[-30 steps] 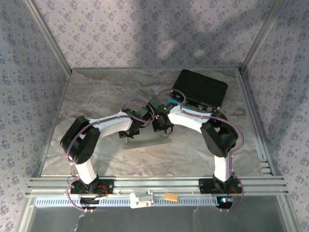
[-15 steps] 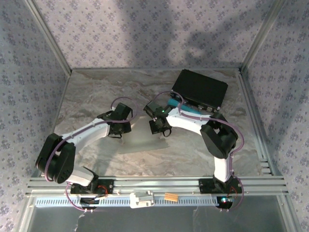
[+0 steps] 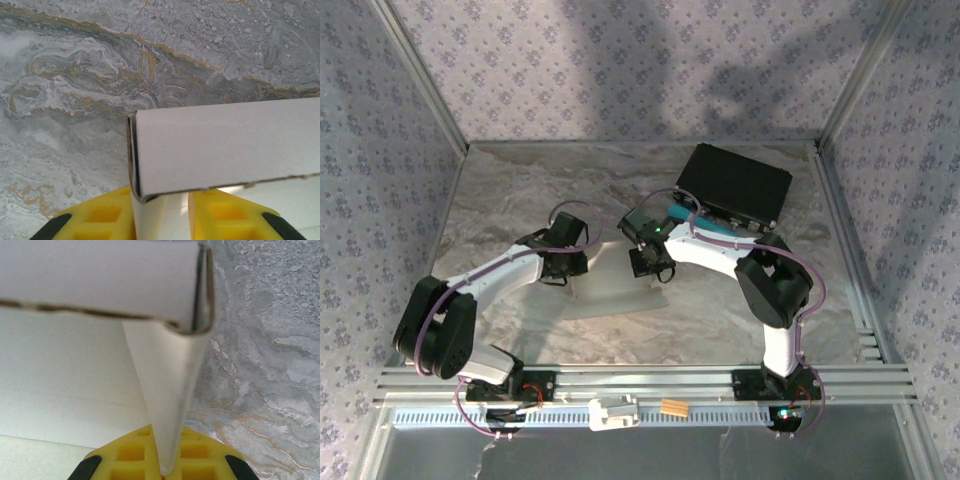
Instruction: Fold the paper box
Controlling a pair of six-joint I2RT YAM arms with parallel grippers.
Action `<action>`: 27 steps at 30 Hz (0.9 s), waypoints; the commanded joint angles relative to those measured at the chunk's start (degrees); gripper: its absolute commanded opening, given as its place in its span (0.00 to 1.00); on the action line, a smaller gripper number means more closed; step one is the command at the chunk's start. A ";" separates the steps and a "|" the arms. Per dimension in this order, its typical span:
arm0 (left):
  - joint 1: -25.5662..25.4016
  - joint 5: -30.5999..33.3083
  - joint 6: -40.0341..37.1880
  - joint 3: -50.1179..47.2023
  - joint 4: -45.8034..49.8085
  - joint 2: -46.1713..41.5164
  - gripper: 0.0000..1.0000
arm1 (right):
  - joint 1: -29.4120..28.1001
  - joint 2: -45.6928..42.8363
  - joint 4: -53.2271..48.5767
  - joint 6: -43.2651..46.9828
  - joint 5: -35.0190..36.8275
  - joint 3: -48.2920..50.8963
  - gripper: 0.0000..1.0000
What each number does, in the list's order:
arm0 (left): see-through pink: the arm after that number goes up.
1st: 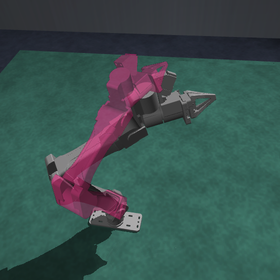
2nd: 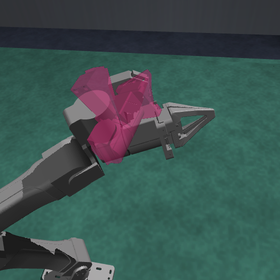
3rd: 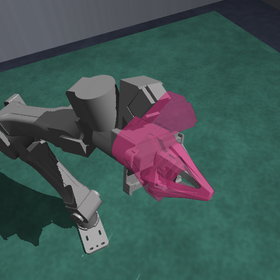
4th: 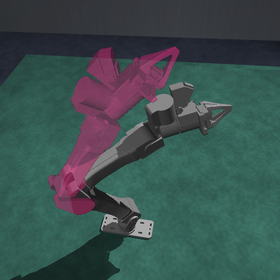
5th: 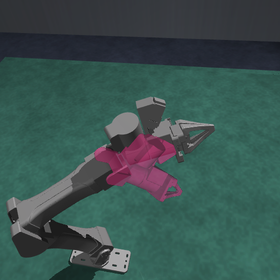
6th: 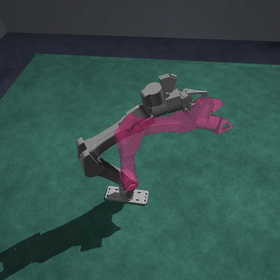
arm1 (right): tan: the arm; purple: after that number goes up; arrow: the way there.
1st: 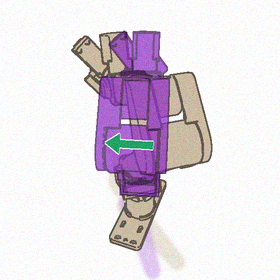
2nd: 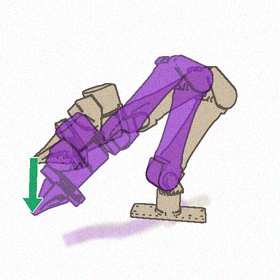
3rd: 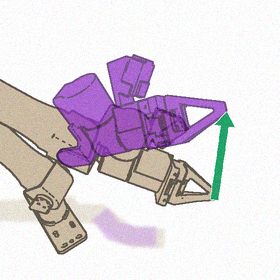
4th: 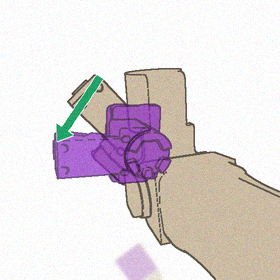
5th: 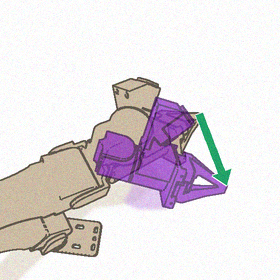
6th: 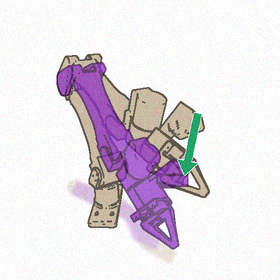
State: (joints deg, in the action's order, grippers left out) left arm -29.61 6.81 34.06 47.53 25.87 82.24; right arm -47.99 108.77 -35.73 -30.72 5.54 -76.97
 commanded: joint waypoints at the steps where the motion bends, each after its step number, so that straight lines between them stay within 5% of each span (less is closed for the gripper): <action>1: 0.26 1.94 -1.73 2.16 -1.03 2.12 0.18 | -0.44 1.53 -2.35 -0.75 -1.34 -0.36 0.00; 9: 0.07 4.43 -2.10 1.41 0.09 2.30 0.07 | -0.18 1.62 -2.57 -0.74 -1.40 -1.17 0.00; 16: -3.80 14.87 0.50 5.63 8.23 7.39 0.00 | -0.15 1.62 -2.98 -1.35 -1.00 -1.17 0.00; 27: -9.87 28.33 18.74 15.21 26.70 18.05 0.00 | 0.17 2.55 -1.72 -2.67 -2.51 -0.95 0.00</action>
State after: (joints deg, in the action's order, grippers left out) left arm -38.11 26.13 46.87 61.41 41.17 96.31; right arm -47.03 109.14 -36.32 -32.67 3.36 -77.21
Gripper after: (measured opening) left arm 0.090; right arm 0.063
